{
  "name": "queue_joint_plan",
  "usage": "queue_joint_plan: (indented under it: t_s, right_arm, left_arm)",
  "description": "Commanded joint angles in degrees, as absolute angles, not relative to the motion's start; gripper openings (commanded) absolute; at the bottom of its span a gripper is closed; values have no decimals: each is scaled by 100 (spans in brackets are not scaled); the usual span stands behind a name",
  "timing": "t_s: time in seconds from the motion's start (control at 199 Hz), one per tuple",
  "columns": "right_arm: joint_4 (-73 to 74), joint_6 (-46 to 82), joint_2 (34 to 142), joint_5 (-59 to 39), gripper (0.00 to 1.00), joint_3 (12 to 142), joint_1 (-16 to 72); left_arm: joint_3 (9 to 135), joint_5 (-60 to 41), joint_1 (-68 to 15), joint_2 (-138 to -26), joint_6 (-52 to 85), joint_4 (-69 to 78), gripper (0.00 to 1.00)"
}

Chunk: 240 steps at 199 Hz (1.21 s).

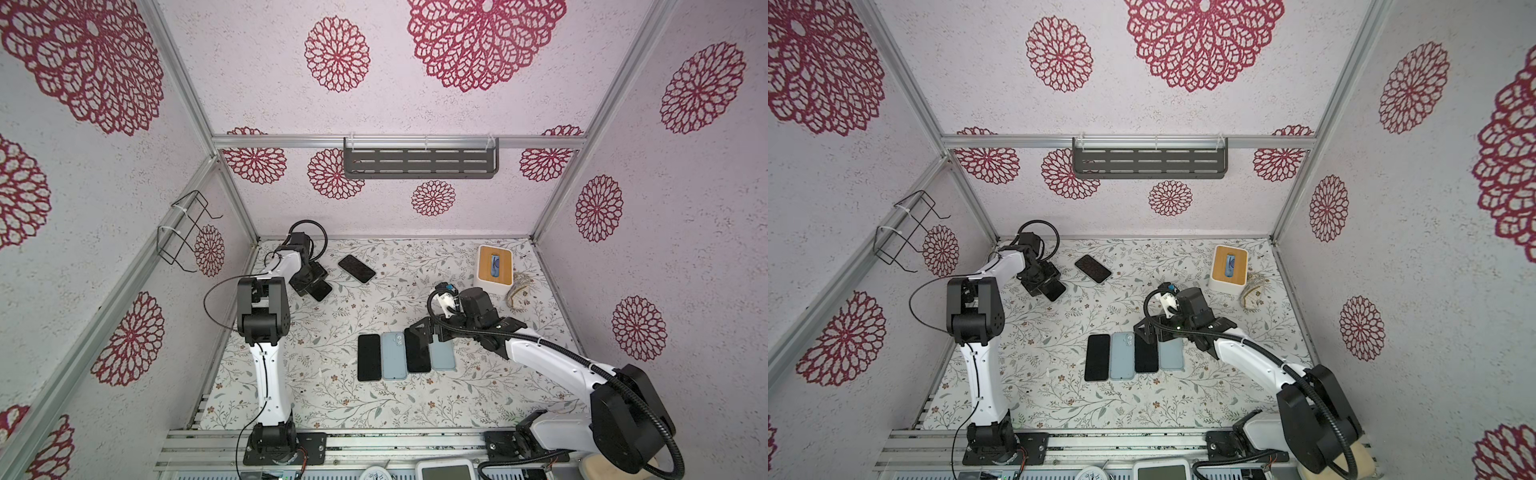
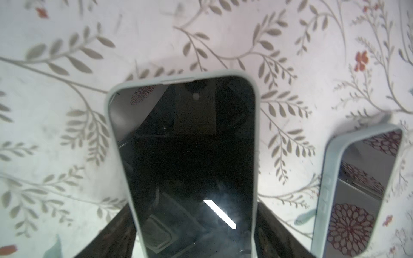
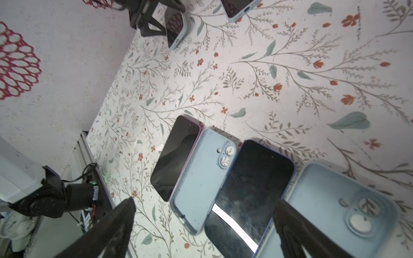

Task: Take the phone out of the phone case
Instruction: 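Lift the black phone with the left gripper while the right gripper moves toward it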

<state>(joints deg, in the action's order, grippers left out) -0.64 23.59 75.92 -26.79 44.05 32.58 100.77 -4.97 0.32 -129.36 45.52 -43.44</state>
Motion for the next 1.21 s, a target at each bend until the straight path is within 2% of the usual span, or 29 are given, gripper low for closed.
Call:
queue_joint_plan:
  t_s: [0.0, 0.166, 0.725, 1.203]
  right_arm:
    - [786, 3036, 7765, -2988, 99, 4723, 3287]
    - [1233, 3548, 8218, -2892, 99, 5019, 3287]
    - [1973, 4232, 9497, -2745, 97, 5788, 3496]
    - [2379, 4465, 10458, -2544, 85, 6249, 3665]
  left_arm:
    - [9615, -1262, -109, -12865, 4540, -3873, 51]
    - [9400, -1396, -301, -12500, 4322, -3750, 47]
    - [8716, -1724, -1127, -11095, 4245, -3288, 44]
    - [8459, -1910, -1838, -10729, 4585, -2820, 44]
